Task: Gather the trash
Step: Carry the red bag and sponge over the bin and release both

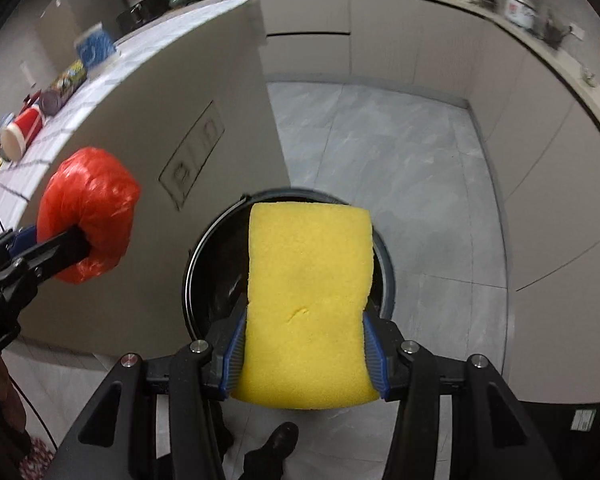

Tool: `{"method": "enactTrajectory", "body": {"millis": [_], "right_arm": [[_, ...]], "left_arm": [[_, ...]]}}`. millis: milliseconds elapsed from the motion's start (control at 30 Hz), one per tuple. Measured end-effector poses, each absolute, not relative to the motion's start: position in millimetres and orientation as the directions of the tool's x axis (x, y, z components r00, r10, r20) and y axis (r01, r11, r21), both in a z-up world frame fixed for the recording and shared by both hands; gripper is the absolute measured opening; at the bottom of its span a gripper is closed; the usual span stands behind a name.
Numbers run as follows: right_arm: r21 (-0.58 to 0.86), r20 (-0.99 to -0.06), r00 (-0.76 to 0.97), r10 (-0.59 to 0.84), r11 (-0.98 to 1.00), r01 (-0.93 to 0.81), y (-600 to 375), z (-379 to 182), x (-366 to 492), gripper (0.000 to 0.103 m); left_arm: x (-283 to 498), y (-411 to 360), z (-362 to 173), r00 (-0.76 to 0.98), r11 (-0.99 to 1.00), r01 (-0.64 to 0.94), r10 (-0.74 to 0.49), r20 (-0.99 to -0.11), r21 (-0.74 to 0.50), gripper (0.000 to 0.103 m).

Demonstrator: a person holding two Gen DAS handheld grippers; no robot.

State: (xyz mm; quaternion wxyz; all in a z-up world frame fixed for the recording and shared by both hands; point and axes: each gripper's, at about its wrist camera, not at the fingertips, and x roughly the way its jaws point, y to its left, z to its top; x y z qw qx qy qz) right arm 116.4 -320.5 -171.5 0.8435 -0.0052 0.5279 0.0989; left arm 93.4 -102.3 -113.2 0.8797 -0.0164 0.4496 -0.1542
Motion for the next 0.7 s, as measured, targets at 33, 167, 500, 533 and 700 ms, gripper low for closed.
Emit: {"method": "enactTrajectory", "body": {"millis": [33, 167, 500, 533, 700], "right_arm": [[0.099, -0.895, 0.414, 0.168, 0.978, -0.183, -320.2, -176.9, 117.3, 0.053], [0.09, -0.908, 0.379, 0.178, 0.967, -0.239, -315.1, -197.8, 123.1, 0.053], [0.111, -0.935, 0.29, 0.204, 0.945, -0.308, -319.3, -235.1, 148.6, 0.087], [0.099, -0.939, 0.283, 0.194, 0.943, -0.318, -319.8, -237.6, 149.3, 0.089], [0.136, -0.934, 0.283, 0.218, 0.949, -0.284, -332.0, -234.9, 154.4, 0.089]], "left_arm": [[95.2, -104.6, -117.2, 0.537, 0.952, 0.256, -0.286, -0.794, -0.17, 0.039], [102.9, -115.4, -132.8, 0.498, 0.952, 0.248, -0.286, -0.819, -0.181, 0.039], [120.8, -129.5, -145.9, 0.474, 0.962, 0.222, -0.248, -0.845, -0.158, 0.091], [120.0, -125.4, -142.2, 0.495, 0.964, 0.205, -0.251, -0.832, -0.168, 0.093], [123.7, -126.9, -136.6, 0.505, 0.97, 0.199, -0.226, -0.833, -0.142, 0.093]]}}
